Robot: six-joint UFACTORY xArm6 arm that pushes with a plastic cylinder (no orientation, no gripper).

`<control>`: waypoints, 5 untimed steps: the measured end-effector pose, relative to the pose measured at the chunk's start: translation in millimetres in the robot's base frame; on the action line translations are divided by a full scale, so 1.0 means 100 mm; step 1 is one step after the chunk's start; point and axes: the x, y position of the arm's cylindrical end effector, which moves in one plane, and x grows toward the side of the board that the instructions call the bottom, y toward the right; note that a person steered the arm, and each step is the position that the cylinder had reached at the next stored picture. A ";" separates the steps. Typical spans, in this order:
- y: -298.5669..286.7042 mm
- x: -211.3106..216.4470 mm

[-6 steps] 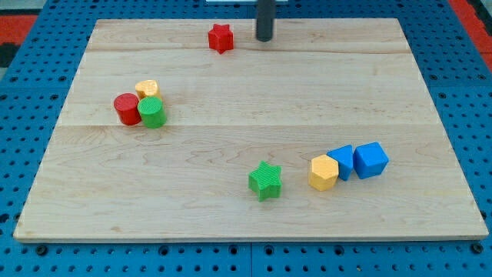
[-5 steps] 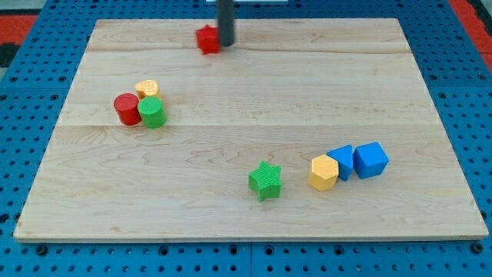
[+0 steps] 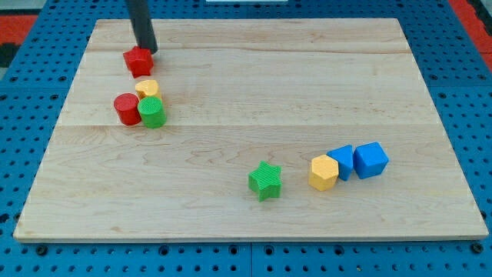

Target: Place the red star above the red circle

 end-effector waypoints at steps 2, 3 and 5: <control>-0.17 0.55; 0.70 0.46; 3.13 0.90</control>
